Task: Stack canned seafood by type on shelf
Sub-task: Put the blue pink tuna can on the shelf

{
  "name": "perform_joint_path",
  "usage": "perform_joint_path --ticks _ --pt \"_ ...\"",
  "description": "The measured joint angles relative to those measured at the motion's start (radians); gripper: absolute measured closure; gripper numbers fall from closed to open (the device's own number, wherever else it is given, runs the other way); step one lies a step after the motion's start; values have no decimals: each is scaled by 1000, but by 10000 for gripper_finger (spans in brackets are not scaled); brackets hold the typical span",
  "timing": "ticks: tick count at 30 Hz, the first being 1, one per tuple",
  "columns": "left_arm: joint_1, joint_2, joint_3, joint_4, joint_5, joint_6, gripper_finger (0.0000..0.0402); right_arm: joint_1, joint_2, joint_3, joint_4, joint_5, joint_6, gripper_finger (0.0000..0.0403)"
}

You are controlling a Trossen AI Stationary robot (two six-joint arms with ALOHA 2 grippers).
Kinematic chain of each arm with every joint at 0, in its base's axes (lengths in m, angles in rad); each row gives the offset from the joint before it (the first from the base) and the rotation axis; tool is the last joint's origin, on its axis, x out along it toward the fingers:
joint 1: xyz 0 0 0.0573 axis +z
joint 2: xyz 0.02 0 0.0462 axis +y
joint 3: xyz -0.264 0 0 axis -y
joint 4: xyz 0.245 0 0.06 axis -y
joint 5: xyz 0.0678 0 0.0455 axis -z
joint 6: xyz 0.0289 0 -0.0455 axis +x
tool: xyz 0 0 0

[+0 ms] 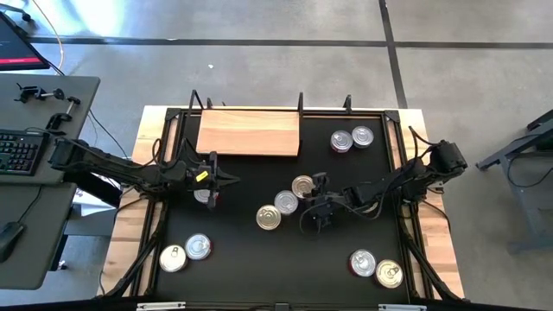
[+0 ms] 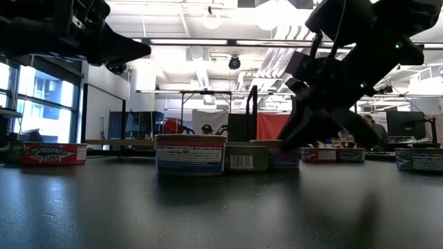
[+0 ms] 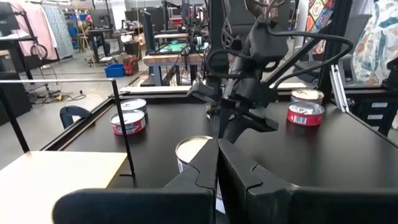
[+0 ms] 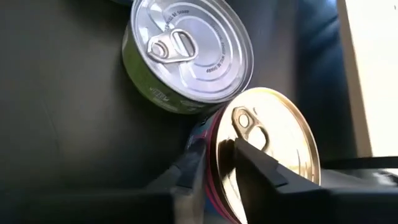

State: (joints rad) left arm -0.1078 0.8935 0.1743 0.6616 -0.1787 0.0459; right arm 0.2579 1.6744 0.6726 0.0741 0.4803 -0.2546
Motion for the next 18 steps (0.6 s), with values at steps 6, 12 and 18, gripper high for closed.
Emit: perform_joint_path --ticks 6,12,18 --pt "0 33 0 -5 0 40 402 0 27 2 21 48 -27 398" --pt "-33 100 10 -13 -1 160 401 -11 31 74 -38 31 39 402" --pt "-74 235 89 -13 -54 317 397 -71 35 175 -121 -75 105 403"
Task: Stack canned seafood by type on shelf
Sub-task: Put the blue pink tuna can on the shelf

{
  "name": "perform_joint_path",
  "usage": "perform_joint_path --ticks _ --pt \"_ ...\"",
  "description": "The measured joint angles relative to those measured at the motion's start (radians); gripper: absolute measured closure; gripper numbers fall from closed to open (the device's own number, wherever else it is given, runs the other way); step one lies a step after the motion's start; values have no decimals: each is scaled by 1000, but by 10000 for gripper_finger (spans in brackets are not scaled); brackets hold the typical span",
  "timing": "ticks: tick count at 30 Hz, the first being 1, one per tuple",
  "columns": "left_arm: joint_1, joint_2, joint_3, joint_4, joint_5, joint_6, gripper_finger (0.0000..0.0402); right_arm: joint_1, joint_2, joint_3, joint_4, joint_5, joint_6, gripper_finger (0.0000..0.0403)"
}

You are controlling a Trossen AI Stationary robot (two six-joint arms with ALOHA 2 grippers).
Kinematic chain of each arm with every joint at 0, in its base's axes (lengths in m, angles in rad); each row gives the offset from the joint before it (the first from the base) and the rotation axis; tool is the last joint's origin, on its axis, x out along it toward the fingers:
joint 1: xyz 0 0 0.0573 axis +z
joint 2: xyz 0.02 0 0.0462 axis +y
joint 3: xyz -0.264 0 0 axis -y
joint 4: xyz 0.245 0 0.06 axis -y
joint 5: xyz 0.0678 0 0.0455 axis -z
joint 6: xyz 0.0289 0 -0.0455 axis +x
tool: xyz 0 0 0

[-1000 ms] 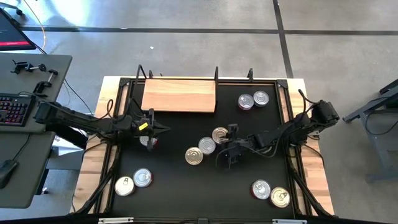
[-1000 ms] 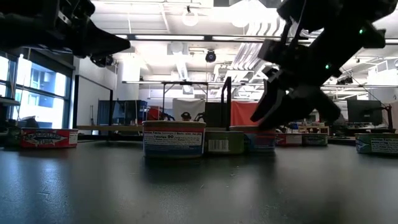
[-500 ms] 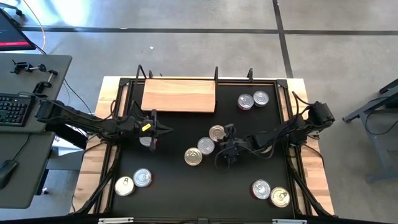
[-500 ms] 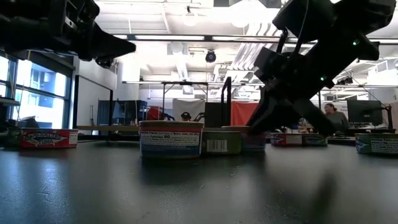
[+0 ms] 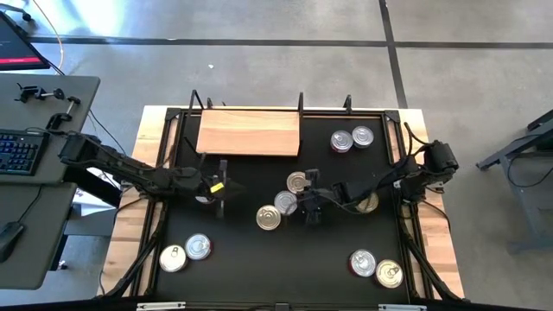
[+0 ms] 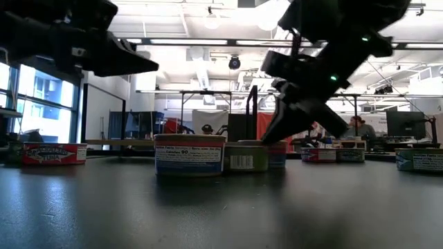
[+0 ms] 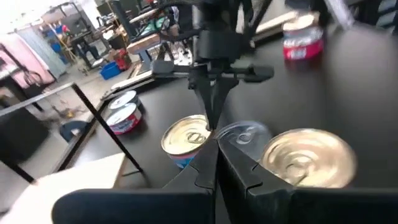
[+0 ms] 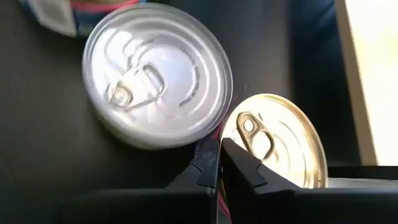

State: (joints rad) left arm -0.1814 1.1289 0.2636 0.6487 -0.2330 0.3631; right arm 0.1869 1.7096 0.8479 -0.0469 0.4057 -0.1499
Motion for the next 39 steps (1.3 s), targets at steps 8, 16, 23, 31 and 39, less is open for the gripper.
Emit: perform_joint_path --ticks 8,16,23,31,39 --pt "-2 183 103 1 -149 210 331 -69 0 79 1 -47 67 402" --pt "8 327 145 -1 -187 454 251 -119 -2 126 16 -102 166 402" --pt "61 439 186 8 -191 461 192 -152 -4 129 102 -138 197 402" --pt "113 535 238 56 -124 375 158 -159 -5 129 141 -153 197 402" --pt "137 587 250 46 -52 371 156 -152 -28 150 83 -140 127 402"
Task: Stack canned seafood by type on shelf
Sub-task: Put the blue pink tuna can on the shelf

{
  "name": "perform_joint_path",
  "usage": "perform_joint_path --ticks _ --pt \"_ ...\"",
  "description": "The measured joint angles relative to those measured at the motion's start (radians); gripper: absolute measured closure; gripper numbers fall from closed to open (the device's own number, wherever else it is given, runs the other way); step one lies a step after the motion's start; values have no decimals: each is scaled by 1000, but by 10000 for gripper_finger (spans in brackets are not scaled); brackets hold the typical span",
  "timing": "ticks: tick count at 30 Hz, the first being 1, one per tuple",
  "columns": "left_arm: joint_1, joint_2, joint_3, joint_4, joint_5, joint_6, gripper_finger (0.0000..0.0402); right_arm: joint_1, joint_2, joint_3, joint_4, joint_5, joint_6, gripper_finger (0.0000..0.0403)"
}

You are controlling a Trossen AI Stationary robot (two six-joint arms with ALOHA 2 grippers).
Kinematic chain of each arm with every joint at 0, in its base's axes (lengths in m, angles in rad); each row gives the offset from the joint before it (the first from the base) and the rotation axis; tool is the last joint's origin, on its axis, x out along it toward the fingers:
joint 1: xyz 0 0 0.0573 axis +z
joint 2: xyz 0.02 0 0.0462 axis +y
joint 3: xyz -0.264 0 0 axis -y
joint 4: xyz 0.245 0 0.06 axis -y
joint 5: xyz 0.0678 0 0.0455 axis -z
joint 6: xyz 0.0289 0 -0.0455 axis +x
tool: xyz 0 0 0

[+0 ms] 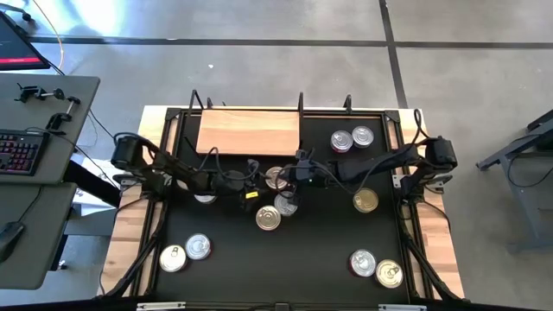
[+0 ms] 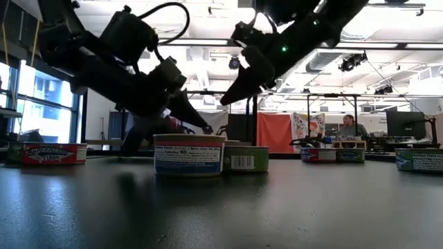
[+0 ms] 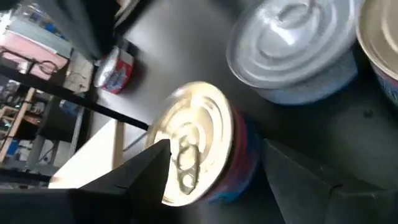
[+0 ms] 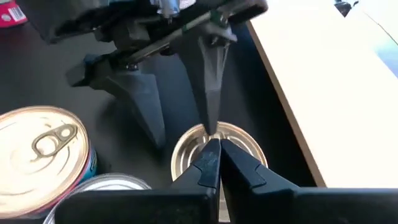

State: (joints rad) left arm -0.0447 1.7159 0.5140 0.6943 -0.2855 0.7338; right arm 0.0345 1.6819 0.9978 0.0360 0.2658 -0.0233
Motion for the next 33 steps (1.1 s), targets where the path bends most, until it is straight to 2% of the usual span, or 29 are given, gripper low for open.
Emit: perform_joint_path --ticks 6,9,13,16,20,24,28,33 --pt "54 27 1 -8 101 1 179 28 -22 74 -159 11 -1 380" --pt "80 47 26 -32 128 0 208 58 -22 111 -284 -11 -27 370" --pt "96 71 77 -83 128 3 263 113 -22 114 -314 -13 -11 367" --pt "93 72 112 -133 128 -1 317 151 -21 89 -285 -10 9 367" --pt "82 55 156 -209 129 -53 386 185 -17 31 -264 83 73 366" --pt "75 51 203 -287 136 -116 392 186 -18 -44 -150 109 94 348" --pt "74 46 261 -392 142 -206 399 163 -18 -104 -4 102 60 301" --pt "77 29 322 -501 142 -325 400 124 -18 -163 126 117 -133 226"
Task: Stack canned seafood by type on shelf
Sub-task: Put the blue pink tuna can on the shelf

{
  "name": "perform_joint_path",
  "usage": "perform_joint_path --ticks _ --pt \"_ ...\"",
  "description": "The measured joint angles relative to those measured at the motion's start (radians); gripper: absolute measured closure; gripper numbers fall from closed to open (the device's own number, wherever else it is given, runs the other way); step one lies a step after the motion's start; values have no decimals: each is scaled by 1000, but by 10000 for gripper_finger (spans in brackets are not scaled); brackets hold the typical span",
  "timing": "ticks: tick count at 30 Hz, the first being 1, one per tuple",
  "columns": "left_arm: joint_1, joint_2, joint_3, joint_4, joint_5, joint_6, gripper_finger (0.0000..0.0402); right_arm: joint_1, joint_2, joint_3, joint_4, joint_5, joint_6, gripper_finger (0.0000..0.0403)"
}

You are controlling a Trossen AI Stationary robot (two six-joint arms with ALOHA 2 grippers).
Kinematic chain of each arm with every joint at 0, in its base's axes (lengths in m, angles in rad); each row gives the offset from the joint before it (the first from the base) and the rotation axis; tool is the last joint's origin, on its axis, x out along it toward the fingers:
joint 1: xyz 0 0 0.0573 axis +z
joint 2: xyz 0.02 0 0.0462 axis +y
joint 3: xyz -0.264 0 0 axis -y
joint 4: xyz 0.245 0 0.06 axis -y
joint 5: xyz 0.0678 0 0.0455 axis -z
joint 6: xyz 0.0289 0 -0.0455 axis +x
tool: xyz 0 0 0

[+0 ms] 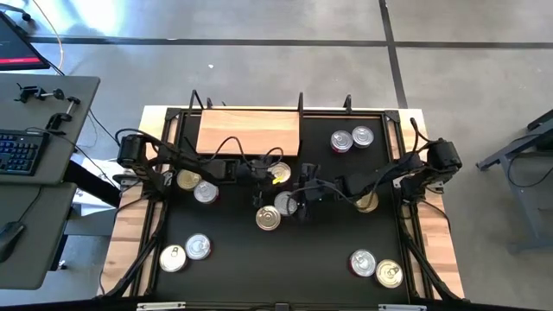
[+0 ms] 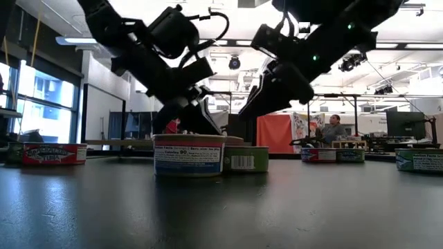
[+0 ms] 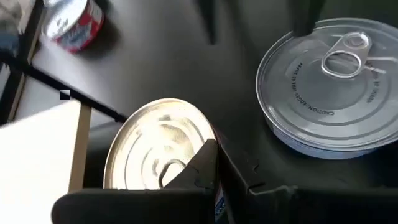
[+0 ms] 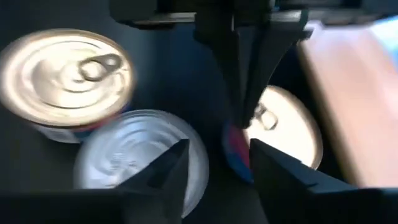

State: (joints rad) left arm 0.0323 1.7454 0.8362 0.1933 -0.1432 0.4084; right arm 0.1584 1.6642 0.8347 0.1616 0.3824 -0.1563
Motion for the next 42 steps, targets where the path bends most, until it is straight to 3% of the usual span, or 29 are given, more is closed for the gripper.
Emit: perform_joint_path --ticks 6,13,18,32,42 --pt "21 -8 57 -72 36 -131 401 -28 18 -16 30 17 -235 182" --pt "89 -24 67 -77 214 -262 401 -55 79 -16 54 -3 -276 177" --pt "125 -26 67 -67 265 -294 401 -66 92 -16 85 57 -386 177" --pt "158 -29 67 -63 277 -330 401 -99 92 27 35 79 -428 173" --pt "154 -29 67 -61 310 -345 401 -101 90 104 -70 85 -444 108"
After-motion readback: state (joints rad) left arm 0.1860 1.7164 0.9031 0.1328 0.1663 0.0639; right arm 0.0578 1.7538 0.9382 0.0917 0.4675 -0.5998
